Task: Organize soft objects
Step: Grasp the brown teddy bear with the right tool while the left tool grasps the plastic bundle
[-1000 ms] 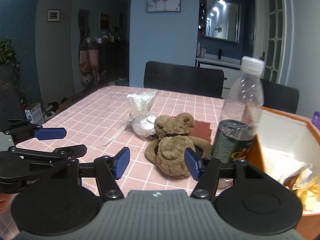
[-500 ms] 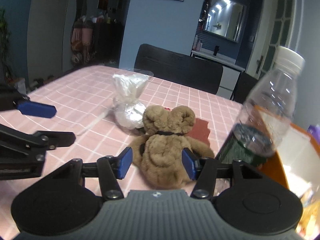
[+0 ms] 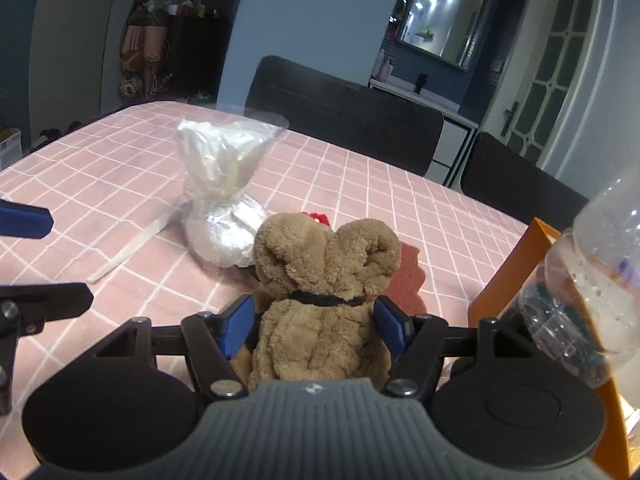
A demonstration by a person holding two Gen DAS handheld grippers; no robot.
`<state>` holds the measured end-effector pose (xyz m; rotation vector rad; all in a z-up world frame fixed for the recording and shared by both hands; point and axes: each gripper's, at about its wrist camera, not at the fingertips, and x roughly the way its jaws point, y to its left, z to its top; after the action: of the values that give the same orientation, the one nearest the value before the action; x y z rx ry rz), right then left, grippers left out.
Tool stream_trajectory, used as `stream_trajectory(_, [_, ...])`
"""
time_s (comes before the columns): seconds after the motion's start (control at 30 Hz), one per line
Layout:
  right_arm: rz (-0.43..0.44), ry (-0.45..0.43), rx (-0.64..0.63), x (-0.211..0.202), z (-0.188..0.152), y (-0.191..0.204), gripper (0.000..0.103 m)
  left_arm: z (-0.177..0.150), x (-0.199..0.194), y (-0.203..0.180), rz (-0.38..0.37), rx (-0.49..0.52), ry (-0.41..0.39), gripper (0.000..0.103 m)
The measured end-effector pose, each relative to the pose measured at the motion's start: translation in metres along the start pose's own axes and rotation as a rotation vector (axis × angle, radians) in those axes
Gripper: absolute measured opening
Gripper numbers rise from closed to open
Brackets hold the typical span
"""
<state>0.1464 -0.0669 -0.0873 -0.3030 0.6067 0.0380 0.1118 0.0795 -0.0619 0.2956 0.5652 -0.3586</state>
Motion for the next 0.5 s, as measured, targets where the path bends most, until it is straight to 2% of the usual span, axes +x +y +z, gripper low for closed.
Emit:
stream_trajectory(0.07, [0.003, 0.012, 0.010, 0.004, 0.000, -0.002, 0.055, 0.002, 0.004, 0.000, 0.003, -0.001, -0.002, 0.061])
stream_trajectory(0.13, [0.007, 0.016, 0.001, 0.007, 0.000, -0.002, 0.044, 0.006, 0.008, 0.001, -0.005, -0.014, -0.001, 0.061])
stream_trajectory(0.23, [0.026, 0.012, 0.005, 0.005, 0.000, -0.006, 0.036, 0.013, 0.014, 0.005, -0.011, -0.044, -0.007, 0.062])
stream_trajectory(0.37, [0.085, 0.011, 0.049, -0.001, 0.003, -0.014, 0.035, 0.026, 0.020, 0.005, 0.010, -0.069, -0.045, 0.077])
stream_trajectory(0.5, [0.099, -0.002, 0.095, -0.004, 0.008, -0.019, 0.035, 0.040, 0.035, 0.006, 0.023, -0.096, -0.061, 0.082])
